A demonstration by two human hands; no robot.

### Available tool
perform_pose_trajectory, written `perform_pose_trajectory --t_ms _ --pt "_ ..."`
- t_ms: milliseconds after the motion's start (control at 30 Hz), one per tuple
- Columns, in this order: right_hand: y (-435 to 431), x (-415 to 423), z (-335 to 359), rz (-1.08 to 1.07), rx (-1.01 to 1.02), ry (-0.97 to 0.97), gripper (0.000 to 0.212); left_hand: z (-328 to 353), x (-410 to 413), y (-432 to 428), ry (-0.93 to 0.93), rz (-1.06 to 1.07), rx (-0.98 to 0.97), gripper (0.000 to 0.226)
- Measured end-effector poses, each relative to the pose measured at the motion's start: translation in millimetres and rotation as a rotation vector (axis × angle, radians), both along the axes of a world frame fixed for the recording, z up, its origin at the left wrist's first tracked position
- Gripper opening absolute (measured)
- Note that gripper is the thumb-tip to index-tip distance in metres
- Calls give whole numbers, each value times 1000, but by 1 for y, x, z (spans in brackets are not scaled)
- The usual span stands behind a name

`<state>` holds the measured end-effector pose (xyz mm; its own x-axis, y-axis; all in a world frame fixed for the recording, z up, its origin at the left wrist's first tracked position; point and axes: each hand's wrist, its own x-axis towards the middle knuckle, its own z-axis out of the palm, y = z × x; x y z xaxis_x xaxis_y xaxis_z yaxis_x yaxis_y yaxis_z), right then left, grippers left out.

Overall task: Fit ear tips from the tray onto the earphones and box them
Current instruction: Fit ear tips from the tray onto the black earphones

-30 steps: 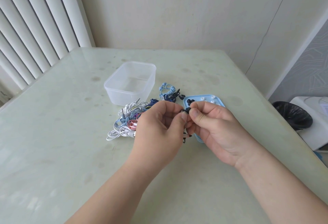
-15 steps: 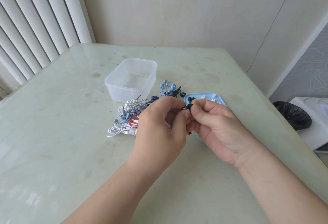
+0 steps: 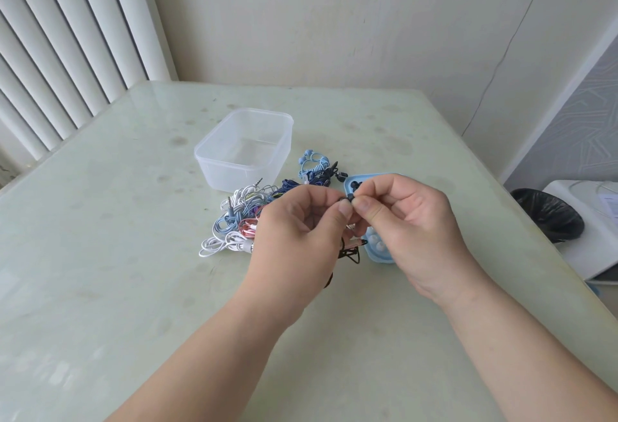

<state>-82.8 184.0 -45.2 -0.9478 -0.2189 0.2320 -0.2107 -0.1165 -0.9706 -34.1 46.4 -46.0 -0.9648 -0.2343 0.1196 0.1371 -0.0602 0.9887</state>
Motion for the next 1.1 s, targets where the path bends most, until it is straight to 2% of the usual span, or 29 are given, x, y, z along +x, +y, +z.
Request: perform_pose_trajectory --t_ms 367,600,833,1100 --pt "3 2 5 31 -103 -127 4 -2 -1 -1 51 19 -64 6" --pt "4 -1 3 -10 -112 -145 14 -5 -1 -1 50 48 -130 8" --pt "-8 12 0 15 -89 -156 29 -1 0 -1 49 121 -68 9" --pt "-7 9 1 19 -90 -175 19 -5 -2 -2 61 107 -8 3"
